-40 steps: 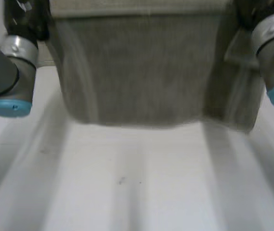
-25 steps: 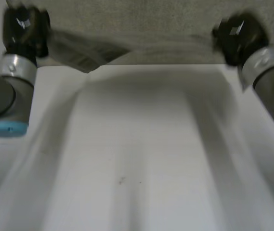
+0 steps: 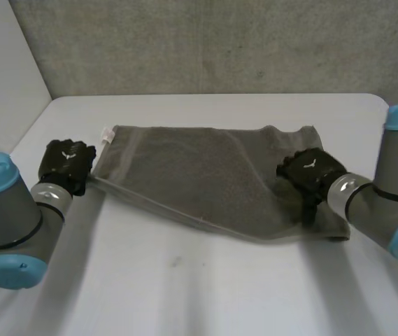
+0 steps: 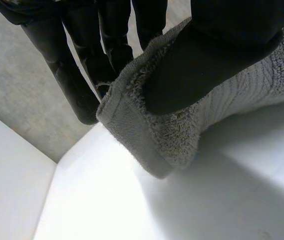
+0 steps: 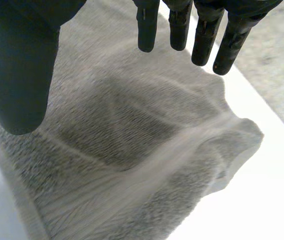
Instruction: Fold the towel.
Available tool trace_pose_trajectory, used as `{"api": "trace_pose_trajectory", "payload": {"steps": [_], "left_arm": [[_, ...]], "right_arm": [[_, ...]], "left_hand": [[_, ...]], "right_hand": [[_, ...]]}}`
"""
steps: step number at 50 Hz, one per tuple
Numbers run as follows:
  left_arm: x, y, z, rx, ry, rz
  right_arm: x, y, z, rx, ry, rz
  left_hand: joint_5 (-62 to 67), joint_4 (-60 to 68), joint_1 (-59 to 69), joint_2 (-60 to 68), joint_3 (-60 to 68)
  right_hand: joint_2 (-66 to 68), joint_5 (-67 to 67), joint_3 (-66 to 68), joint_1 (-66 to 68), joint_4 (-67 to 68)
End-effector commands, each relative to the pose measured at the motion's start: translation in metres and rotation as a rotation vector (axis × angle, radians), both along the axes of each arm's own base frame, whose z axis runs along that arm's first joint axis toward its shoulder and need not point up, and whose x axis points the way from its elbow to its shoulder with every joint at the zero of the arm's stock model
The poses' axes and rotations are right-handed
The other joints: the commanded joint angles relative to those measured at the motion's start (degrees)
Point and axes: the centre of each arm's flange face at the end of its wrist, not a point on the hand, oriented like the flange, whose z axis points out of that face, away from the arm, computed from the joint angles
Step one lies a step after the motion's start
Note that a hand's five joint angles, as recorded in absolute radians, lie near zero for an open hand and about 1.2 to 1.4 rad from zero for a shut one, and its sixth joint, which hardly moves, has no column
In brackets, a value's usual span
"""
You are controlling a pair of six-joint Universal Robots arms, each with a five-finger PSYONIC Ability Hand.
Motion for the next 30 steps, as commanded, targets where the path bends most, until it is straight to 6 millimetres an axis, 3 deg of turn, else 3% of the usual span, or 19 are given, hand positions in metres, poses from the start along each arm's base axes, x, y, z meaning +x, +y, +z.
{"api": "trace_pose_trajectory", "payload": {"steps": [1, 10, 15, 26, 30], "left_arm": [[0.004, 0.007, 0.019, -0.031, 0.016, 0.011], [0.008, 0.01, 0.021, -0.023, 0.021, 0.019], [0.011, 0.011, 0.018, 0.003, 0.033, 0.027], [0.011, 0.01, 0.019, 0.003, 0.044, 0.03], [0.011, 0.01, 0.02, 0.003, 0.046, 0.03]], "right_arm": [[-0.024, 0.013, 0.007, 0.033, -0.096, -0.104], [-0.063, 0.026, -0.003, 0.033, -0.151, -0.174], [-0.084, 0.029, -0.019, 0.041, -0.209, -0.174], [-0.093, 0.022, -0.045, 0.049, -0.235, -0.174], [-0.093, 0.014, -0.05, 0.014, -0.237, -0.169]], "left_hand": [[10.39, 10.23, 11.54, 10.24, 10.34], [10.39, 10.23, 11.54, 10.24, 10.34], [10.39, 10.23, 11.54, 10.24, 10.34], [10.39, 10.23, 11.54, 10.24, 10.34], [10.39, 10.23, 11.54, 10.24, 10.34]], "right_hand": [[-3.53, -4.16, -2.28, -2.58, -3.49], [2.1, 1.47, 3.36, 3.05, 2.15], [5.45, 4.82, 6.71, 6.41, 5.5], [11.52, 10.89, 12.78, 12.47, 11.57], [19.91, 19.28, 21.17, 20.87, 19.96]]}}
